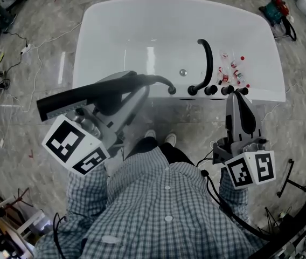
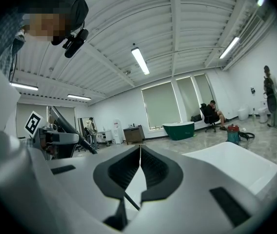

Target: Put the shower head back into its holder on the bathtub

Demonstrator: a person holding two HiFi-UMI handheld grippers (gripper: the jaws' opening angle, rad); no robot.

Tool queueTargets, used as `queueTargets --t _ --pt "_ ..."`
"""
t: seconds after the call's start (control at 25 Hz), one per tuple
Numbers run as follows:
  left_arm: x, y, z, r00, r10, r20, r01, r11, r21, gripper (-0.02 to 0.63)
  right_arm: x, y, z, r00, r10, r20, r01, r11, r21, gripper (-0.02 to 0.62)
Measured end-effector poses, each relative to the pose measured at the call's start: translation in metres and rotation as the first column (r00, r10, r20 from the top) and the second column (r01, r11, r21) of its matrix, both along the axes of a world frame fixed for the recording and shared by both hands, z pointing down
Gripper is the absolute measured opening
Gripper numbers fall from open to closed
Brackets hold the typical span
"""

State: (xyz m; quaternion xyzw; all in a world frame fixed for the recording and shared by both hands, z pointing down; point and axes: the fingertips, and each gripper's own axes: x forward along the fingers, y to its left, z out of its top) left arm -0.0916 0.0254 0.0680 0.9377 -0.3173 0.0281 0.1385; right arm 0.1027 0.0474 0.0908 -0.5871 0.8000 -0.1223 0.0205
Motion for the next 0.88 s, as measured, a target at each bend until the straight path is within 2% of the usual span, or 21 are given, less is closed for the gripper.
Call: queueTargets --t 0.88 --pt "0.014 -0.004 0.051 0.999 0.02 0.03 -0.017 0.995 -0.098 0.14 0.002 -0.006 0.046 1.0 -0.004 -0.007 0.003 0.995 -0.096 0.018"
